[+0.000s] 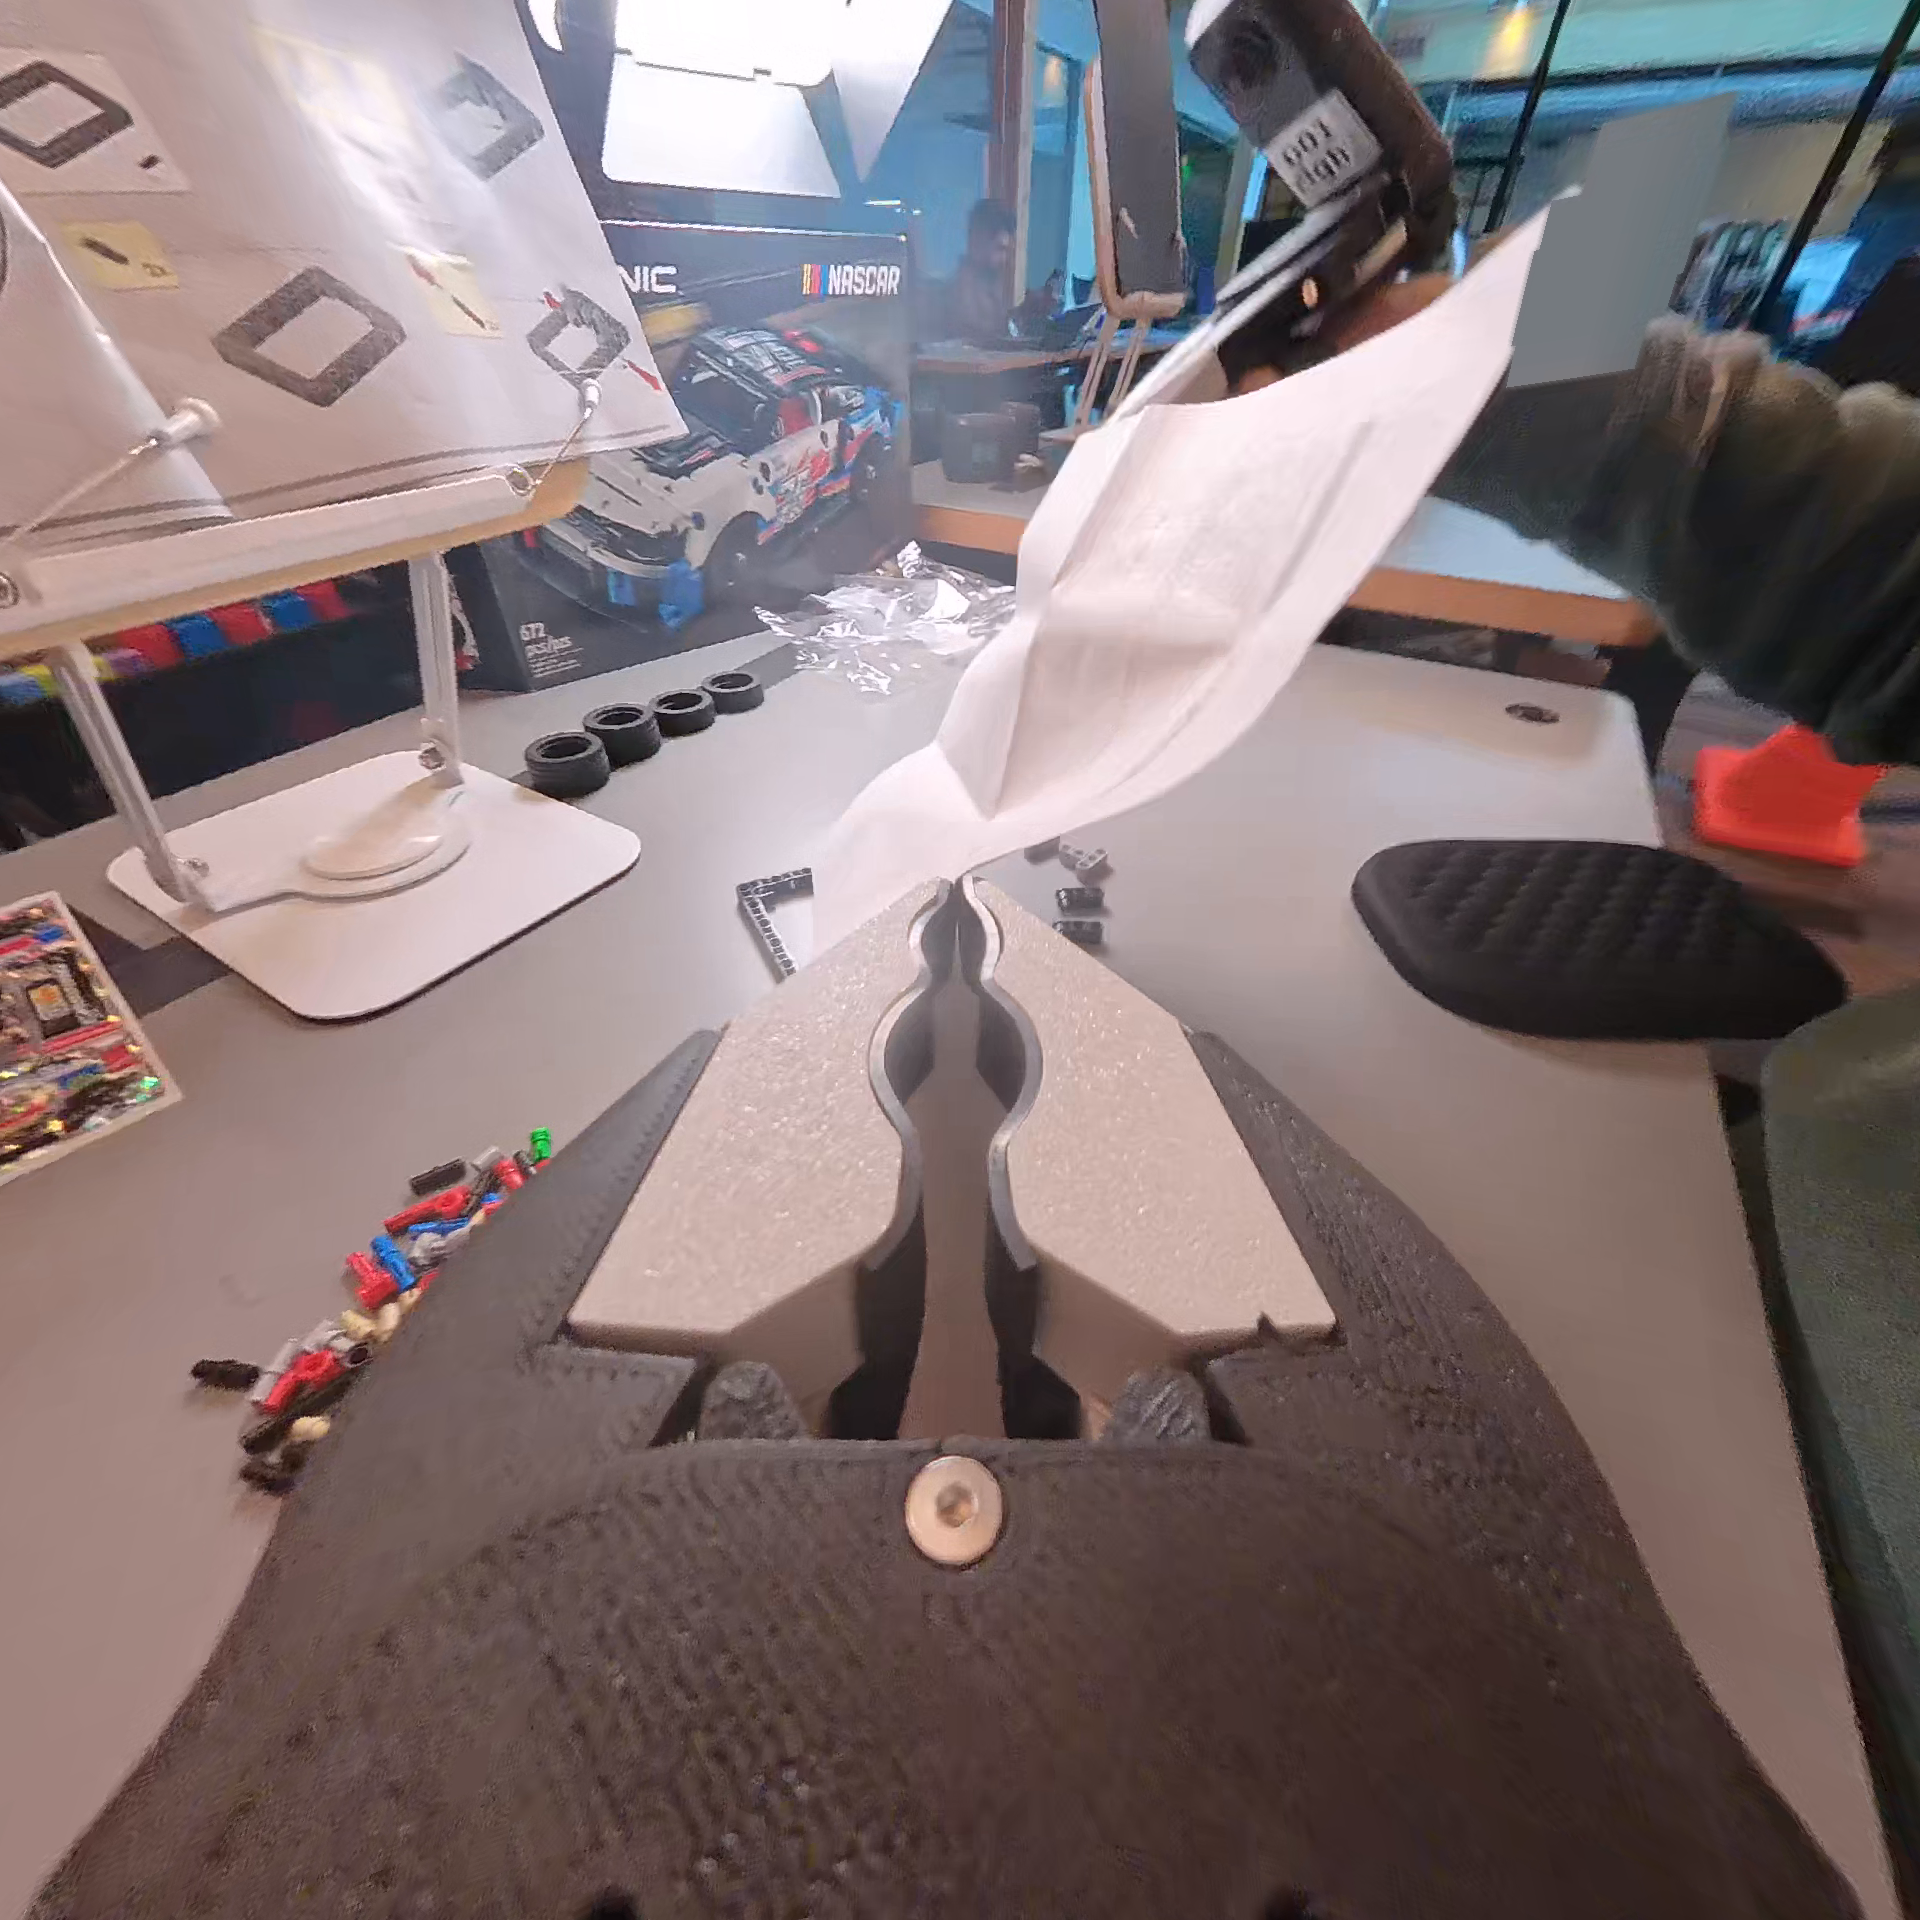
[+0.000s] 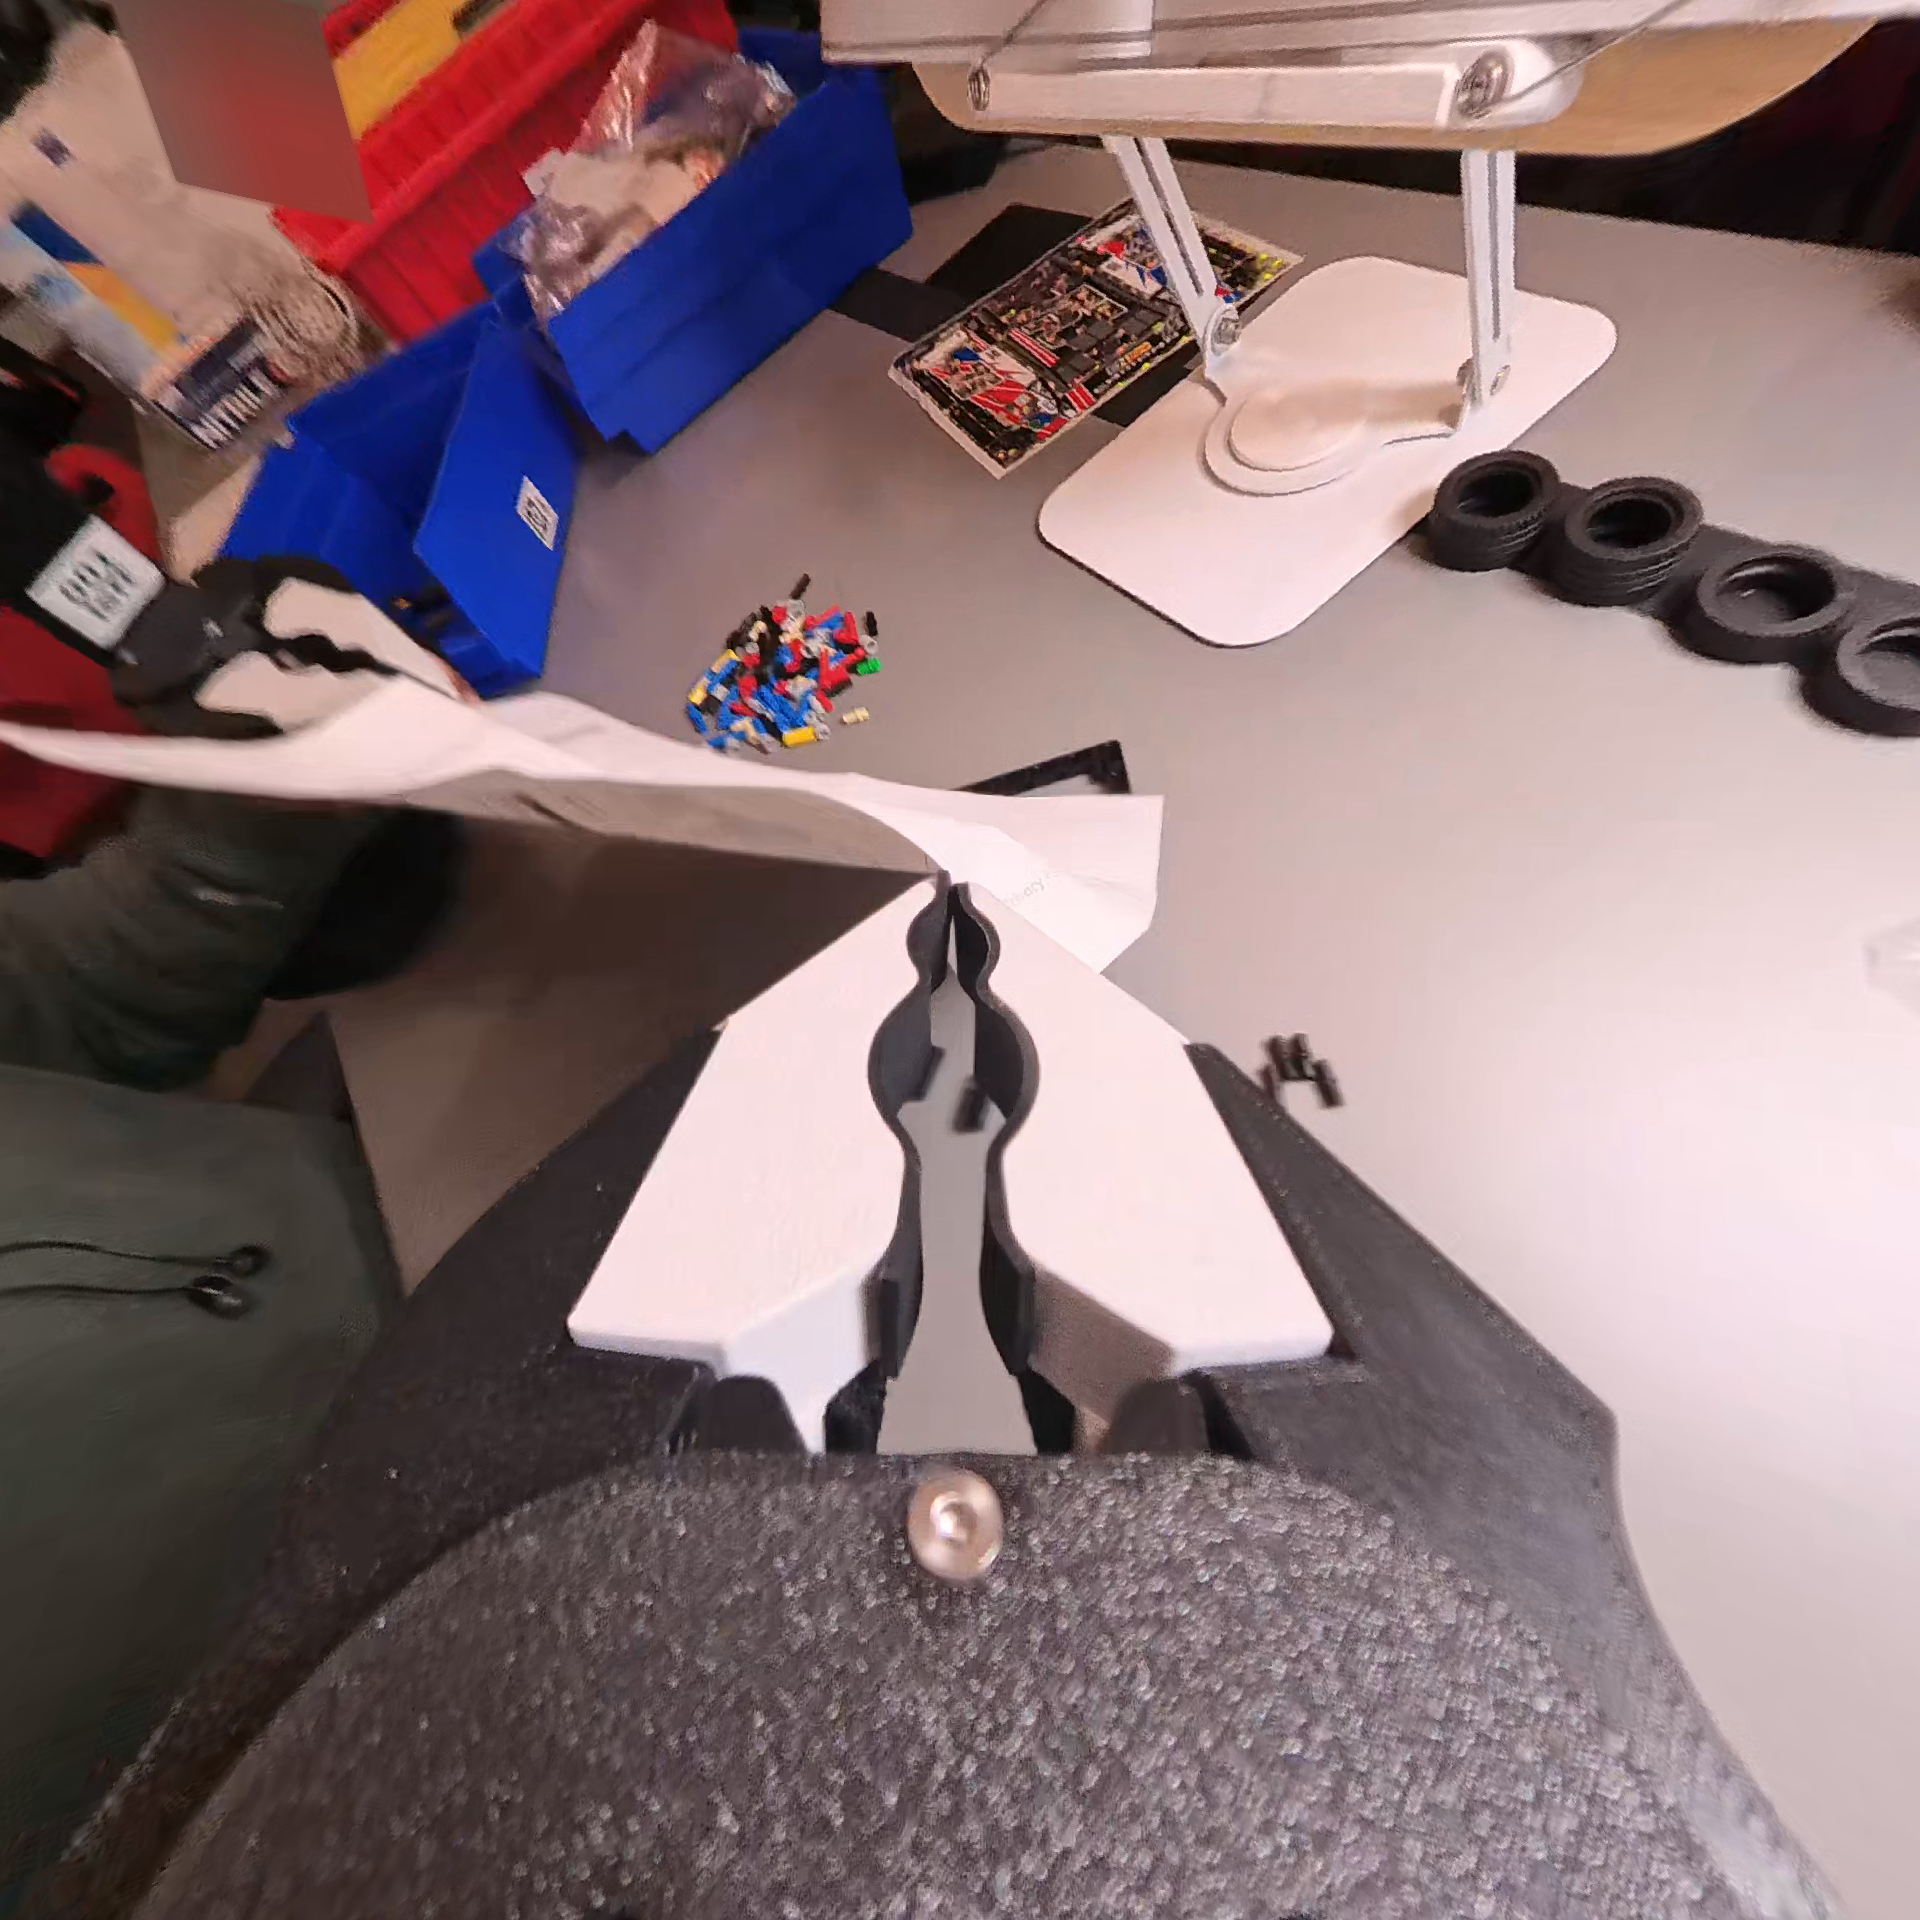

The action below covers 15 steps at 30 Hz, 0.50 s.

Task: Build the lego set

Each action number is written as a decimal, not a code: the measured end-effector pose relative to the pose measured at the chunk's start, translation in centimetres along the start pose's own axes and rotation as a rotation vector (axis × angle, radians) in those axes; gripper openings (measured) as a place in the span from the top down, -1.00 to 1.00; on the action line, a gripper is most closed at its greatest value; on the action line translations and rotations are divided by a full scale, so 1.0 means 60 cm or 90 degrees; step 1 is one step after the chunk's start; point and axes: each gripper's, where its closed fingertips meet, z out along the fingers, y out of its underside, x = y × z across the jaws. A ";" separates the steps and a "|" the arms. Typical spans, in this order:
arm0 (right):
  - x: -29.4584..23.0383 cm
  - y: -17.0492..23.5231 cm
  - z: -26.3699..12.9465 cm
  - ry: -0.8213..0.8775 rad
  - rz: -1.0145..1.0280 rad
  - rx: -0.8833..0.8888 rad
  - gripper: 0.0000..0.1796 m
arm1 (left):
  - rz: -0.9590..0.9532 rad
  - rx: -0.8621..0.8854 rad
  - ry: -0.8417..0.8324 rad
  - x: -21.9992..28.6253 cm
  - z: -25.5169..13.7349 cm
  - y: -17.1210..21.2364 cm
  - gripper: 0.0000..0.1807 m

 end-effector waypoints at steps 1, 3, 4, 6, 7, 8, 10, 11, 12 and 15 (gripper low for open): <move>0.001 0.003 -0.004 0.016 -0.043 0.003 1.00 | -0.019 0.005 0.005 -0.003 -0.002 -0.004 1.00; -0.011 0.003 -0.009 0.027 -0.137 0.023 0.83 | -0.052 0.021 0.014 -0.010 -0.005 -0.016 1.00; -0.020 0.001 -0.011 0.033 -0.188 0.036 0.64 | -0.054 0.027 0.016 -0.013 -0.007 -0.021 1.00; -0.040 -0.007 -0.010 0.063 -0.311 0.056 0.37 | -0.038 0.031 0.015 -0.019 -0.009 -0.030 1.00; -0.046 -0.014 -0.008 0.093 -0.382 0.062 0.28 | -0.031 0.030 0.016 -0.021 -0.010 -0.034 1.00; -0.055 -0.021 -0.004 0.117 -0.454 0.060 0.17 | -0.024 0.031 0.021 -0.022 -0.010 -0.038 1.00; -0.077 -0.037 0.008 0.127 -0.546 0.052 0.00 | -0.008 0.032 0.030 -0.023 -0.011 -0.044 1.00; -0.087 -0.046 0.015 0.126 -0.583 0.047 -0.06 | -0.001 0.028 0.030 -0.026 -0.012 -0.044 1.00; -0.097 -0.053 0.023 0.119 -0.621 0.039 -0.11 | 0.003 0.023 0.031 -0.027 -0.012 -0.042 1.00; -0.122 -0.077 0.042 0.119 -0.721 0.016 -0.23 | 0.007 0.012 0.028 -0.031 -0.013 -0.035 1.00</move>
